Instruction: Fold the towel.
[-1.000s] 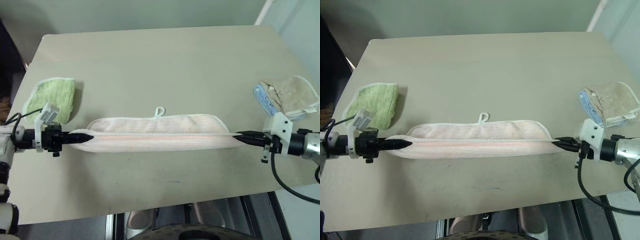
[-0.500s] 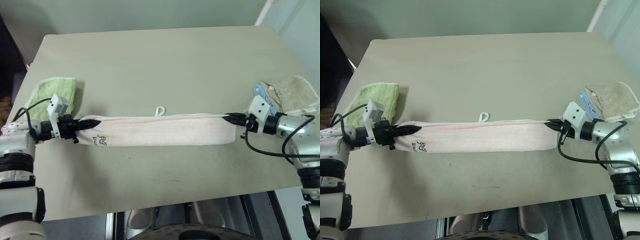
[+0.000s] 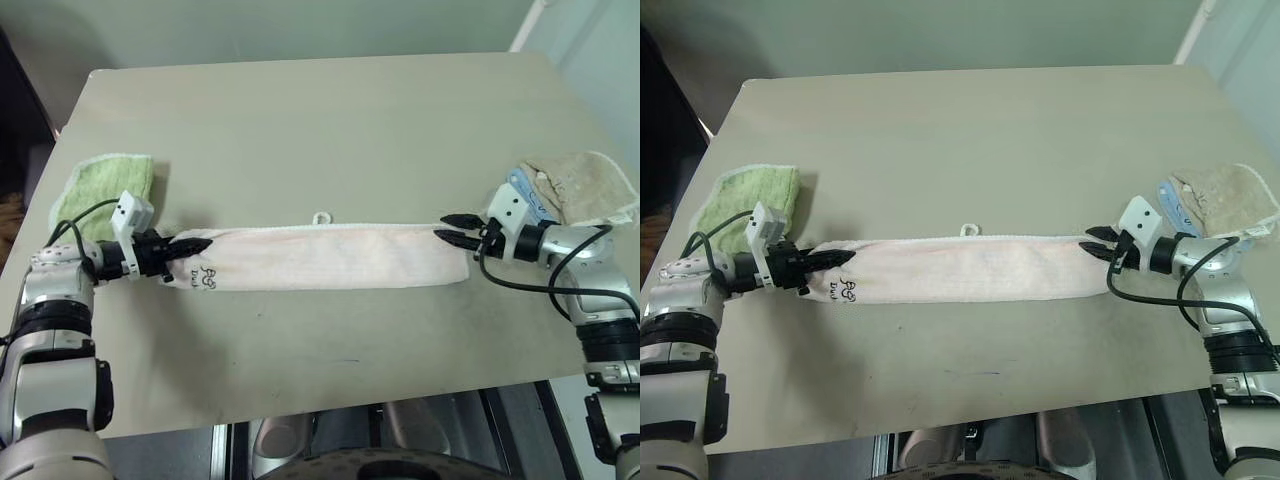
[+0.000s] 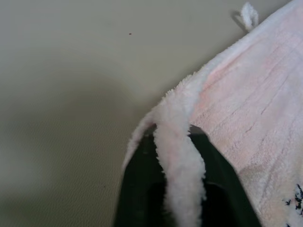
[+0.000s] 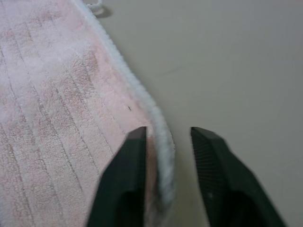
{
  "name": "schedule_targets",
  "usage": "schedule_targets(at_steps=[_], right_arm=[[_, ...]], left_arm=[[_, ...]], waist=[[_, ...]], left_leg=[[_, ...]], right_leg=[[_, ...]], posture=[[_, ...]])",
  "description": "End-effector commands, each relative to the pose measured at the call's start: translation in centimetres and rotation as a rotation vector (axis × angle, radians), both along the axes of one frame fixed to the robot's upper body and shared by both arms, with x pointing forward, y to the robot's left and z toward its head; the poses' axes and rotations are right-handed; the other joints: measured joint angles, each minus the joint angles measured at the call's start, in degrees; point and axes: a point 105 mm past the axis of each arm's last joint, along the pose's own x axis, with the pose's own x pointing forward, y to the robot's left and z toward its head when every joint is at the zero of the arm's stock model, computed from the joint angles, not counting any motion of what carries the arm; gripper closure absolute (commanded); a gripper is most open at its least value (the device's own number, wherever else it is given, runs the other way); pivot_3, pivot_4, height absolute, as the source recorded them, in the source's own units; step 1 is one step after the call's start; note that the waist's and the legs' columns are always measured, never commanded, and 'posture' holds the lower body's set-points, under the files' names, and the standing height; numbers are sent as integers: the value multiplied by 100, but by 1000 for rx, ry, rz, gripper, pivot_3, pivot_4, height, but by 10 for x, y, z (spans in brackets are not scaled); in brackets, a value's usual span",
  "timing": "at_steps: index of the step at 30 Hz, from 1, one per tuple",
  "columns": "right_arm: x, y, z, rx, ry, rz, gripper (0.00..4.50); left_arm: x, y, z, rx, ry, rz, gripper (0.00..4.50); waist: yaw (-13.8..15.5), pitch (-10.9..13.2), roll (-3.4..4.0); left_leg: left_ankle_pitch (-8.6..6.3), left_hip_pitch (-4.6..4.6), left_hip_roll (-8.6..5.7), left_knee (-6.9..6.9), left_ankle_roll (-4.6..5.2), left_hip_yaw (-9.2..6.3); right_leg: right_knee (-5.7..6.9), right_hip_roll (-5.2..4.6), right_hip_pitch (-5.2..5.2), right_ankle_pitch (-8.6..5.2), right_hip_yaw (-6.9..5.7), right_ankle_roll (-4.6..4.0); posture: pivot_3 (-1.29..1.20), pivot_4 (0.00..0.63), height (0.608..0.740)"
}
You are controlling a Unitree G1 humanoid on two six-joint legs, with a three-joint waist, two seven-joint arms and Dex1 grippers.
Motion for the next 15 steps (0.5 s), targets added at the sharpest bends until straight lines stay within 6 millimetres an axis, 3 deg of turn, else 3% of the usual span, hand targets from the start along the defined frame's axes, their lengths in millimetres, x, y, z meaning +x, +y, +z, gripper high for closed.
schedule_targets(at_steps=[1,5,8,15], right_arm=[[2,1,24,46,-80,4,1530],[-1,0,30,79,-94,-2,64],[-5,-4,35,117,-90,-25,0],[-18,-17,54,362,30,-161,0]], left_arm=[[4,8,14,-19,-35,45,2475],[5,14,26,-53,-73,82,1040],[8,20,38,-72,-156,124,8],[4,15,78,-360,-274,122,8]], waist=[[0,0,0],[-11,0,0],[-9,0,0],[6,0,0]], left_leg=[[2,0,0,0,0,0],[7,0,1,-1,-4,0],[7,-1,1,-2,-4,-1],[5,-7,-3,-3,-8,2]], right_leg=[[0,0,0,1,0,-1],[2,1,-2,5,0,-5],[-1,1,-2,5,0,-5],[-12,1,-2,0,0,0]], posture=[[0,150,740],[0,150,740],[0,150,740],[0,150,740]])
